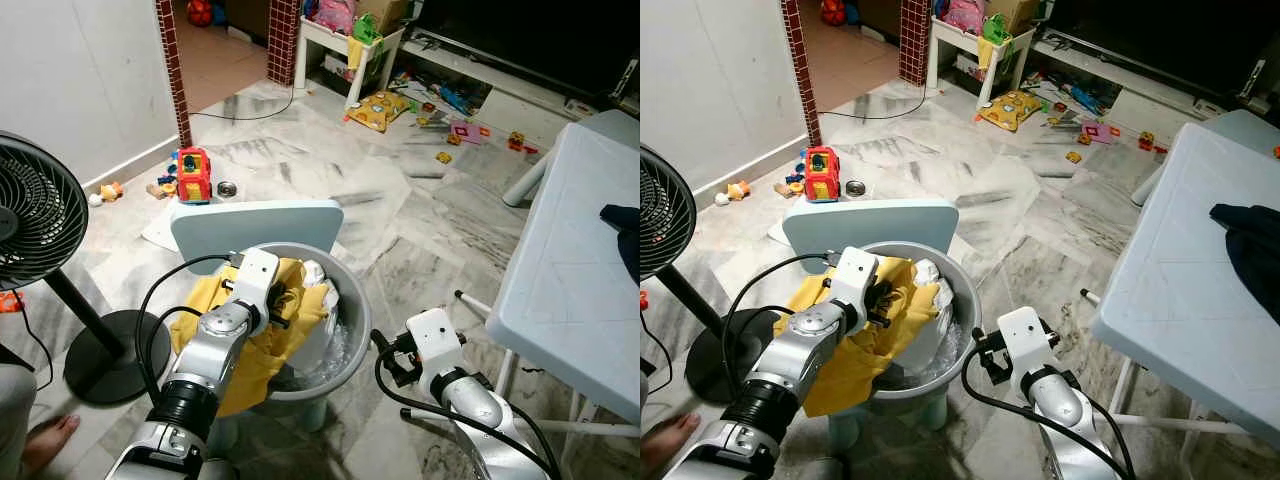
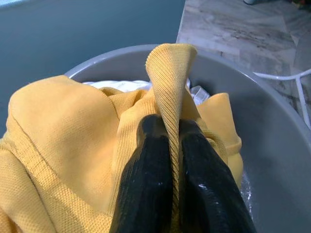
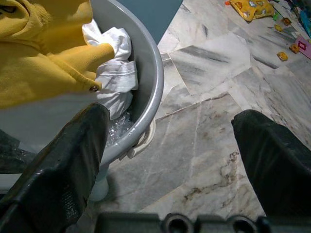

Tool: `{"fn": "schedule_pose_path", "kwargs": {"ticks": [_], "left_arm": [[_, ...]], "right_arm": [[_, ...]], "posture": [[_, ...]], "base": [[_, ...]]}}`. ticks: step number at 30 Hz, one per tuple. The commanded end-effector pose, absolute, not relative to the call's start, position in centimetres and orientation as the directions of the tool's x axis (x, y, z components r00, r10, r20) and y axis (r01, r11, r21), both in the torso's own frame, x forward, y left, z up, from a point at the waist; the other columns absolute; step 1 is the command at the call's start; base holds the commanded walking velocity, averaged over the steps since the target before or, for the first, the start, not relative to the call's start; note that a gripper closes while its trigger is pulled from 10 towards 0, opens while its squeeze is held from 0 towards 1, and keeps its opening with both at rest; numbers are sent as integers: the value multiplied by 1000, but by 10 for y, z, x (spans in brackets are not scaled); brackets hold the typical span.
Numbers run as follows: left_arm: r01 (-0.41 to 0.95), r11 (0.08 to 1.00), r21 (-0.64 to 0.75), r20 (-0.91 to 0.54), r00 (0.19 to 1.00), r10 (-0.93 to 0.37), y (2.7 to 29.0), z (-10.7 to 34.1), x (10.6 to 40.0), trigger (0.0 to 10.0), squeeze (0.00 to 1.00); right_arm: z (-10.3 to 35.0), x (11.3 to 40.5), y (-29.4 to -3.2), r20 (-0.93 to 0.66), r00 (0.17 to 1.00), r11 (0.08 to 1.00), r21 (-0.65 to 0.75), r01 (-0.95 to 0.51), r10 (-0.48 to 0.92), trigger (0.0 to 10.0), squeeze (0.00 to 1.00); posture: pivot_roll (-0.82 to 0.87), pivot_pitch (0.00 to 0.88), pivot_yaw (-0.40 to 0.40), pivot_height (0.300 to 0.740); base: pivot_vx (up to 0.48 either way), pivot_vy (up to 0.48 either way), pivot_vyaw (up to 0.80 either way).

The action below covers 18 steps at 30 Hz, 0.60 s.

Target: Hang hanger

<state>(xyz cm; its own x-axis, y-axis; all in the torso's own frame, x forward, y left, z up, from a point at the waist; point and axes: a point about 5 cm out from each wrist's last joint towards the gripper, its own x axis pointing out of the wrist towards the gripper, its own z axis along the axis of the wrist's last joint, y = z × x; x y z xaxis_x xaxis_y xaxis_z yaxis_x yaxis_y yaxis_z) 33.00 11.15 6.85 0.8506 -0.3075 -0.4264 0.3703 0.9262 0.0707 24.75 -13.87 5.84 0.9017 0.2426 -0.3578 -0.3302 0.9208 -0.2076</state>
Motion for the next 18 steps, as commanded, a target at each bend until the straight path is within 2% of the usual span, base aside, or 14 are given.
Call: {"fn": "schedule_pose_path", "kwargs": {"ticks": [1,4,6,8,9,10,11,16,18], "left_arm": [[387,918,90,-388,862,-325,106,73,330,0,0],[411,908,83,-328,872,-365,101,81,331,0,0],[466,881,77,-218,870,-442,94,95,331,0,0],[527,846,81,-120,848,-517,88,108,327,0,0],[584,804,113,5,808,-589,85,125,320,0,0],[584,804,113,5,808,-589,85,125,320,0,0],[613,775,154,70,775,-628,87,135,313,0,0],[633,752,183,137,741,-657,101,140,296,0,0],[635,753,173,68,755,-652,119,120,279,0,0]], "right_arm": [[57,247,-146,-365,905,924,-220,-312,219,10000,0],[57,247,-146,-365,905,924,-221,-312,219,10000,0],[57,247,-147,-365,905,924,-221,-312,218,10000,0],[58,247,-147,-364,906,925,-221,-310,216,10000,0],[58,247,-148,-362,907,925,-222,-308,215,10000,0],[58,247,-148,-362,907,925,-222,-308,215,10000,0],[58,247,-149,-361,908,926,-223,-306,213,10000,0],[58,247,-150,-361,909,927,-224,-301,208,10000,0],[57,247,-149,-361,909,927,-224,-302,209,10000,0]], "posture": [[122,90,-160,740],[122,90,-160,740],[121,90,-162,740],[121,89,-163,740],[121,89,-163,740],[121,89,-163,740],[123,90,-163,740],[127,92,-162,740],[131,94,-164,740]], "base": [[0,0,0],[0,0,0],[0,0,0],[0,0,0],[0,0,0],[0,0,0],[0,0,0],[0,0,0],[0,0,0]]}}
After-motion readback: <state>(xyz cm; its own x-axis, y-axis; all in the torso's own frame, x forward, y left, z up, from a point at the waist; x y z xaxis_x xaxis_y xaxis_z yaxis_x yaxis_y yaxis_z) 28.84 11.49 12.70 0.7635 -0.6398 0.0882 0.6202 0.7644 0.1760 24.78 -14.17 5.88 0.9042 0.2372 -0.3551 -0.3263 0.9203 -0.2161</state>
